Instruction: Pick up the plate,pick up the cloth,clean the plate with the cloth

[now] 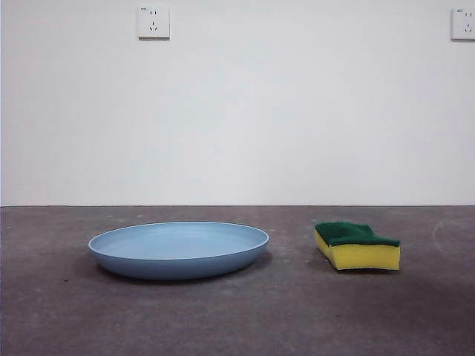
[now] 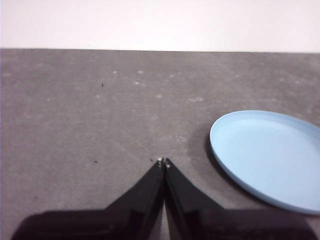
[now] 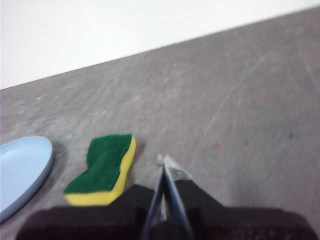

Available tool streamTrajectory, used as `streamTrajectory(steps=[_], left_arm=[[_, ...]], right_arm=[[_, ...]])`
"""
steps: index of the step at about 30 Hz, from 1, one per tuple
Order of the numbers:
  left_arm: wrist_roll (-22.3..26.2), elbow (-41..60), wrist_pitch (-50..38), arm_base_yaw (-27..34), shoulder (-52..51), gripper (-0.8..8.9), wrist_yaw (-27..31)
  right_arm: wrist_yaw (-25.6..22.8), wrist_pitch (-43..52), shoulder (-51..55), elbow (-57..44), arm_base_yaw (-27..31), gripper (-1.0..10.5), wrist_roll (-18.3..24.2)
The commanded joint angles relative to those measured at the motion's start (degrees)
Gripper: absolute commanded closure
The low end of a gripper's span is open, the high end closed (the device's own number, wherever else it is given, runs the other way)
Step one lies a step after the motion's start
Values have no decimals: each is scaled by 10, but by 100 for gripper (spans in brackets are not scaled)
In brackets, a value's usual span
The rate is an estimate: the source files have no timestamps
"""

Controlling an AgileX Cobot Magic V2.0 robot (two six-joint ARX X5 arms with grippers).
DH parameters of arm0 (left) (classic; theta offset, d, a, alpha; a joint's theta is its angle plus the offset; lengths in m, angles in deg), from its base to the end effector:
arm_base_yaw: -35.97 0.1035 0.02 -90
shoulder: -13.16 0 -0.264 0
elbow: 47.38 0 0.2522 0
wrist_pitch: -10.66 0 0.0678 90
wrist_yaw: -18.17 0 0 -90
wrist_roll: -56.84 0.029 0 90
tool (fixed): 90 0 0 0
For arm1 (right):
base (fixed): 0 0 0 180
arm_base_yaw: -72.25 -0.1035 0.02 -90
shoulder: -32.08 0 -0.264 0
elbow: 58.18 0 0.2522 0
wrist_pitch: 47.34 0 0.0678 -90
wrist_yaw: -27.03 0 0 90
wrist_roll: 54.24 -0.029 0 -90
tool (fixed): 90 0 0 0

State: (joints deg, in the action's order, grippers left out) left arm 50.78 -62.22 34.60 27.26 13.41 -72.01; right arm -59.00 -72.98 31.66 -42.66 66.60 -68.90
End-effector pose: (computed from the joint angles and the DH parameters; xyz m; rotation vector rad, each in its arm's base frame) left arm 0.0945 -0.0146 0.1525 -0.0932 0.1709 -0.1460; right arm 0.0939 0.0113 0.1534 0.2518 0.2046 0.1429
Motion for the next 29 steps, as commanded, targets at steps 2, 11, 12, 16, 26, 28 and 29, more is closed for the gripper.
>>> streamTrajectory(steps=[2, 11, 12, 16, 26, 28, 29], left_arm=[[-64, -30, 15, 2, 6, 819, 0], [-64, -158, 65, 2, 102, 819, -1], [-64, -173, 72, 2, 117, 819, -2], [-59, -247, 109, 2, 192, 819, -11], [-23, -419, 227, 2, 382, 814, -132], [-23, -442, 236, 2, 411, 789, -139], [-23, -451, 240, 2, 423, 714, -139]], right_arm=[[5, -24, -23, 43, 0, 957, -50], [6, -99, -148, 209, 0, 955, -46], [6, -105, -163, 226, 0, 955, -42], [7, -128, -227, 291, 0, 954, -13], [132, -239, -407, 448, 0, 934, 88], [159, -242, -438, 464, 0, 831, 88], [170, -242, -453, 471, 0, 742, 88]])
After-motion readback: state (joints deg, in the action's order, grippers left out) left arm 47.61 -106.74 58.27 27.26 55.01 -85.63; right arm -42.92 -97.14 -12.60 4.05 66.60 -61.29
